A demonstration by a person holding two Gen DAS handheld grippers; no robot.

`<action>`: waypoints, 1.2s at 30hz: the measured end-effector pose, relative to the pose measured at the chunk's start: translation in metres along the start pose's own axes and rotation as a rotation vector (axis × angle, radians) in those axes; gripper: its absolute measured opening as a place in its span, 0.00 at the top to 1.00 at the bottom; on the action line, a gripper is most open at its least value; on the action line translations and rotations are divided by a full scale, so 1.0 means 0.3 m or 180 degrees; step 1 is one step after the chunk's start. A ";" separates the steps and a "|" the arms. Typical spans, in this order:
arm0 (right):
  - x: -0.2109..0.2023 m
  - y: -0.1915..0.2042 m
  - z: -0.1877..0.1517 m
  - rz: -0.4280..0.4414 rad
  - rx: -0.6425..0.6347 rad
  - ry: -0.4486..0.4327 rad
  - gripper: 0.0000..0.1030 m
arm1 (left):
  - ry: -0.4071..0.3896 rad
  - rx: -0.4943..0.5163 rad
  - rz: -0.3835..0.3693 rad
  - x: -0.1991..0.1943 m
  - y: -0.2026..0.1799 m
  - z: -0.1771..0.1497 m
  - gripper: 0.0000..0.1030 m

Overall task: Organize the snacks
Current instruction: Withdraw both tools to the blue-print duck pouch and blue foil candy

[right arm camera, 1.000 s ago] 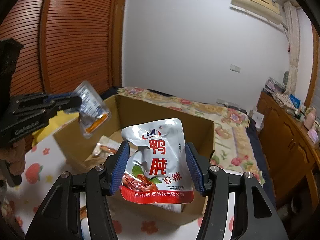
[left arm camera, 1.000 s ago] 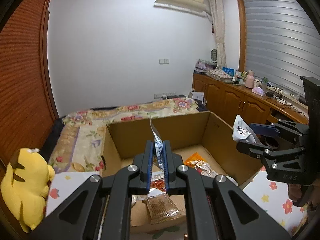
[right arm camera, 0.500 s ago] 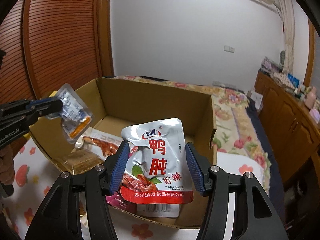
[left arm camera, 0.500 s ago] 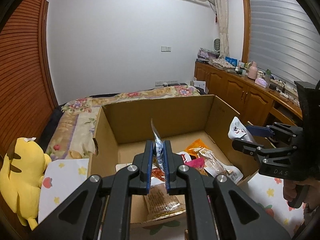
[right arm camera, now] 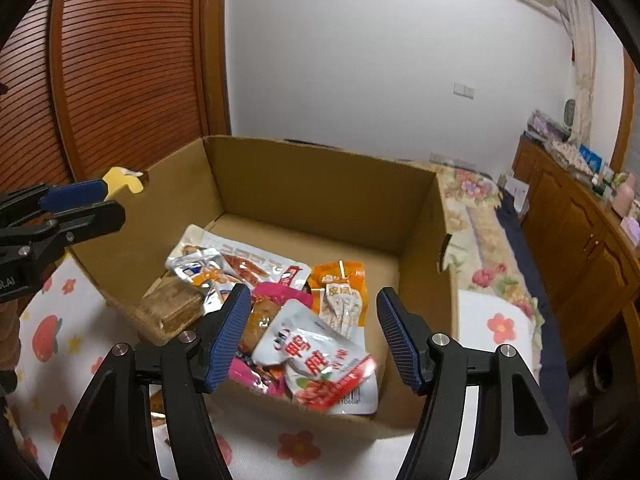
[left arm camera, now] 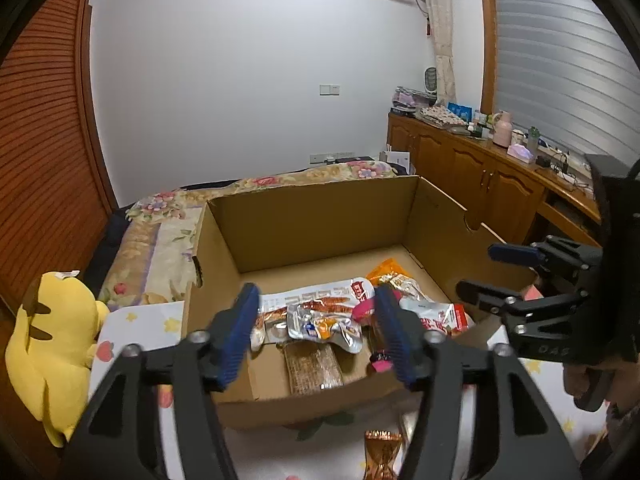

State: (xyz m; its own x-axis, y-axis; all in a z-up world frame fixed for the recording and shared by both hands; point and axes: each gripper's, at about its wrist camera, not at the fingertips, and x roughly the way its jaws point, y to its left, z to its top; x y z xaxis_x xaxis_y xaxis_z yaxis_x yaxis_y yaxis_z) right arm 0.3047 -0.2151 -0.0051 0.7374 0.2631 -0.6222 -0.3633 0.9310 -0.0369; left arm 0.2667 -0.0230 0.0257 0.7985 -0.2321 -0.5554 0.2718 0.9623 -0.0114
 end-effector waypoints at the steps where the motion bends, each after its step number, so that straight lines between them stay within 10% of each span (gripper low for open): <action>1: -0.017 0.001 -0.006 0.0013 0.0013 -0.0023 0.32 | -0.0012 0.0003 -0.0002 -0.008 -0.006 0.001 0.24; 19: -0.264 0.059 -0.176 0.0282 0.0162 -0.0239 0.21 | 0.0216 0.0135 -0.0049 -0.087 -0.027 -0.139 0.04; 36: -0.251 0.198 -0.480 0.0442 -0.0016 0.0275 0.20 | 0.0350 0.0160 -0.0100 -0.140 -0.051 -0.326 0.00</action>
State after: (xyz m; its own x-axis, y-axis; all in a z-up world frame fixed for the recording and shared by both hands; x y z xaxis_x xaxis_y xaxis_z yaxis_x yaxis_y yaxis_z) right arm 0.1456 -0.2161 -0.0732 0.6282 0.3661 -0.6865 -0.4613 0.8858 0.0503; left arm 0.1765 -0.0143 -0.0321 0.7263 -0.2424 -0.6432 0.3245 0.9458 0.0100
